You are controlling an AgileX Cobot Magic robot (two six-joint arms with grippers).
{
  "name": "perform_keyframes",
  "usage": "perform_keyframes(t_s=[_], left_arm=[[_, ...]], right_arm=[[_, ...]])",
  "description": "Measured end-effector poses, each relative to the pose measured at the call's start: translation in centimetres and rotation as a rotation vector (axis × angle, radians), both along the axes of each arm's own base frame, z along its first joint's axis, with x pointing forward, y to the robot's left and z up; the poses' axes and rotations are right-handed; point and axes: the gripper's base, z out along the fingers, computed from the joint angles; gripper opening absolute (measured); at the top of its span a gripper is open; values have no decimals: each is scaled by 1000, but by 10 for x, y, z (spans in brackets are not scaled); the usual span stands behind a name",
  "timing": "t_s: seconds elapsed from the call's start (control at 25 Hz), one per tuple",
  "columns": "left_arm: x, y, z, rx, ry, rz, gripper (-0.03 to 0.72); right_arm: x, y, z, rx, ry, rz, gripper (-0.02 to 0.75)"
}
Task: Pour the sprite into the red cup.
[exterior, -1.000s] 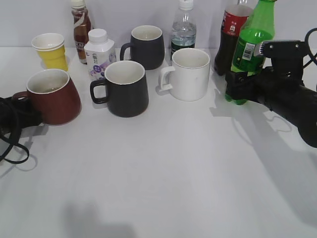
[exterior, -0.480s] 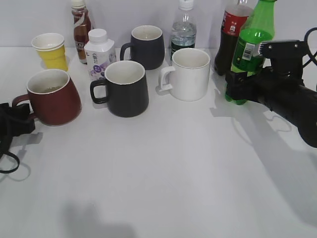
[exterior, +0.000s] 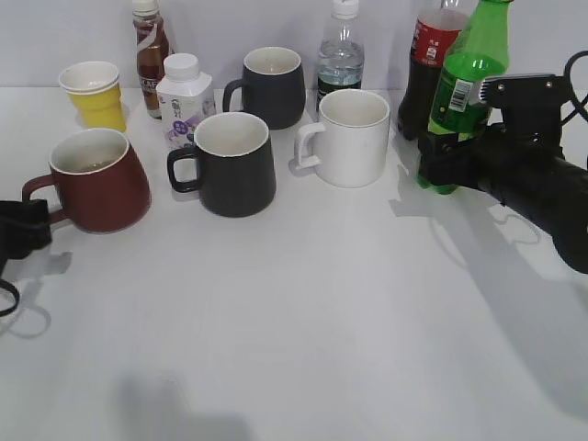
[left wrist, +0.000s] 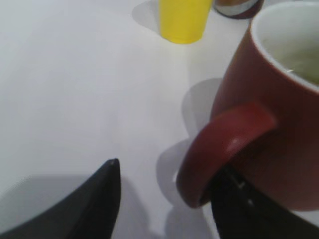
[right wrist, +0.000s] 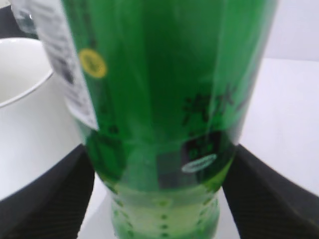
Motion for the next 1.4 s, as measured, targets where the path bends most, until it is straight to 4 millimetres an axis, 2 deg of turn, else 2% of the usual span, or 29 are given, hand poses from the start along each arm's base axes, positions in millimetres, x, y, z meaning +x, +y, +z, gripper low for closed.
perform_keyframes(t_s=[0.2,0.48,0.6,0.72,0.92,1.12,1.28,1.4], left_arm=[[-12,1,20,-38,47,6,446],[-44,2,50,-136,230,41,446],[-60,-2,71,-166,354,3,447],[-75,-5,102,-179,418,-48,447],[-118,-3,147,-180,405,-121,447],[-162,4,154,-115,470,-154,447],[-190,15,153,-28,485,-135,446],[-202,23,154,32,430,-99,432]], right_arm=[[0,0,-1,-3,6,3,588],[-3,0,-9,-26,104,13,588],[-5,0,-13,-36,145,16,588],[-7,0,-17,-47,193,19,588],[-10,-1,-15,-53,241,20,588],[-20,-2,1,-66,342,30,588],[-38,-6,32,-70,416,48,588],[-62,-11,57,-90,514,71,588]])
